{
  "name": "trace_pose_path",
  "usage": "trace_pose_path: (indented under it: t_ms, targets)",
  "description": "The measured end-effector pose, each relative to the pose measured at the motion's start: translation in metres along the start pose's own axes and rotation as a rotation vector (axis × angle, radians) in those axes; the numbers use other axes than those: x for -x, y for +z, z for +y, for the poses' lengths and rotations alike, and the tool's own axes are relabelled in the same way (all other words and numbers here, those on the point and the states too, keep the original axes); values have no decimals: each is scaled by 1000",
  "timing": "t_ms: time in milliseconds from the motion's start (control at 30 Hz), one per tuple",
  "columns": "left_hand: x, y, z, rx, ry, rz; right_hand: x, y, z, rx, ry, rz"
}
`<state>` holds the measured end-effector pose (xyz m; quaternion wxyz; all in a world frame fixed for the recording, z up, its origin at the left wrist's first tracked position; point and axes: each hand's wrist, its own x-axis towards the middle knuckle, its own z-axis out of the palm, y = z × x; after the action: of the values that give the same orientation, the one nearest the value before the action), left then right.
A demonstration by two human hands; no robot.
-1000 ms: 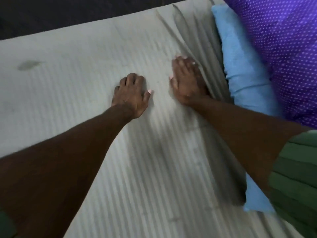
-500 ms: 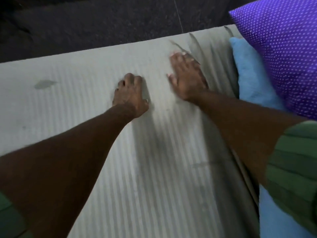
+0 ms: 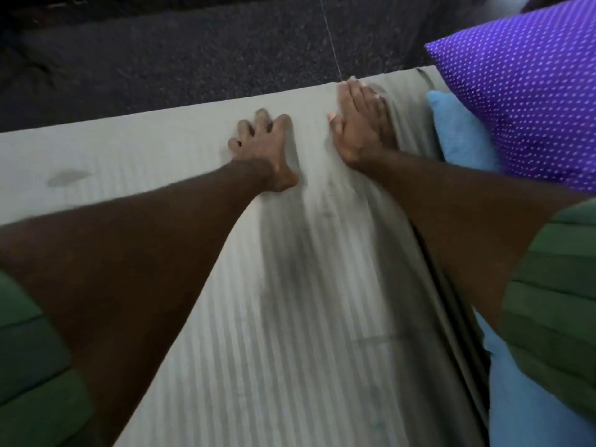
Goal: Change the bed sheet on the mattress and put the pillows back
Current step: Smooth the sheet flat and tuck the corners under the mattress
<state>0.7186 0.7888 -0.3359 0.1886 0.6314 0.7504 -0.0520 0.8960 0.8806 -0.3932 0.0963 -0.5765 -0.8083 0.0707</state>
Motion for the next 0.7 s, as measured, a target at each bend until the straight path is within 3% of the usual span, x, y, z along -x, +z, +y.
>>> trace_pose_path:
  t_ms: [133, 267, 367, 533, 700]
  targets:
    - [-32, -22, 29, 16, 140, -96, -10, -5, 4, -132, -47, -3]
    - [-44, -9, 65, -28, 3, -152, -20, -6, 19, -446, 144, 221]
    - [-53, -3, 79, -101, -57, -157, -36, -19, 35, -351, 314, 330]
    - [-61, -18, 90, -120, -98, -226, -47, -23, 37, -182, 332, 319]
    - [-60, -9, 87, -18, -109, -189, -70, -32, 43, 53, 428, 62]
